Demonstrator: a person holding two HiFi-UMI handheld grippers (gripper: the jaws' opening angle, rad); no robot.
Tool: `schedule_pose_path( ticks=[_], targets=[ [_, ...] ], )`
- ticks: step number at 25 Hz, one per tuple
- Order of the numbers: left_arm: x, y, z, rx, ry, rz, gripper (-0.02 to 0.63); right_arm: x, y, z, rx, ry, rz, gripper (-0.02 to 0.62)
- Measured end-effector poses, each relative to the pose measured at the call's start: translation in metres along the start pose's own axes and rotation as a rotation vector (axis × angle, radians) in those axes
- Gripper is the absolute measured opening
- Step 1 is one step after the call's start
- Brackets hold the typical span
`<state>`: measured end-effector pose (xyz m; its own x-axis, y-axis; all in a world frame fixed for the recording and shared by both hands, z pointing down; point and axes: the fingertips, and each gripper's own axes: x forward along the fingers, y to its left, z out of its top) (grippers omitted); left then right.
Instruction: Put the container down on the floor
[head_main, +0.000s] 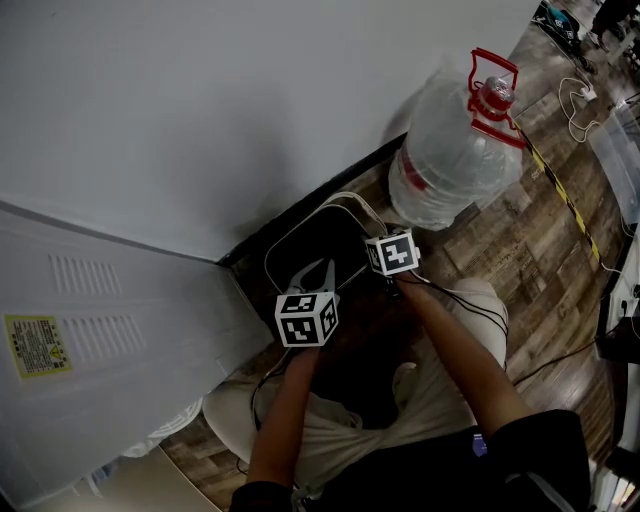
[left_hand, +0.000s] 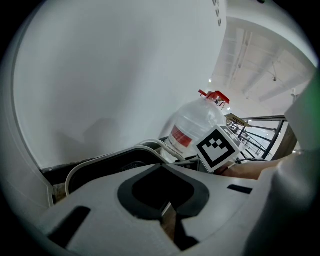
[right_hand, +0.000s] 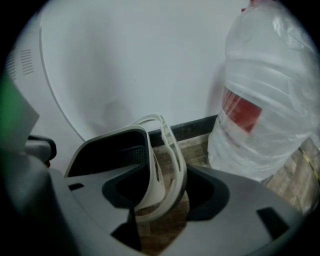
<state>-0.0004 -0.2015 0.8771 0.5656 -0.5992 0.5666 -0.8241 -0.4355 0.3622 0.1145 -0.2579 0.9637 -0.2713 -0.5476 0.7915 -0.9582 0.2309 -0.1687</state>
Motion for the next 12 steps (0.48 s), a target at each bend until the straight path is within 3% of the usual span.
schedule_pose_path(
  ticks=[12],
  targets=[
    [0.0015, 0.0013, -0.0021, 0.001, 0.006, 0.004, 0.014, 0.0014, -0.0037, -0.0047, 0.019, 0.013, -0.007, 0.259]
  ],
)
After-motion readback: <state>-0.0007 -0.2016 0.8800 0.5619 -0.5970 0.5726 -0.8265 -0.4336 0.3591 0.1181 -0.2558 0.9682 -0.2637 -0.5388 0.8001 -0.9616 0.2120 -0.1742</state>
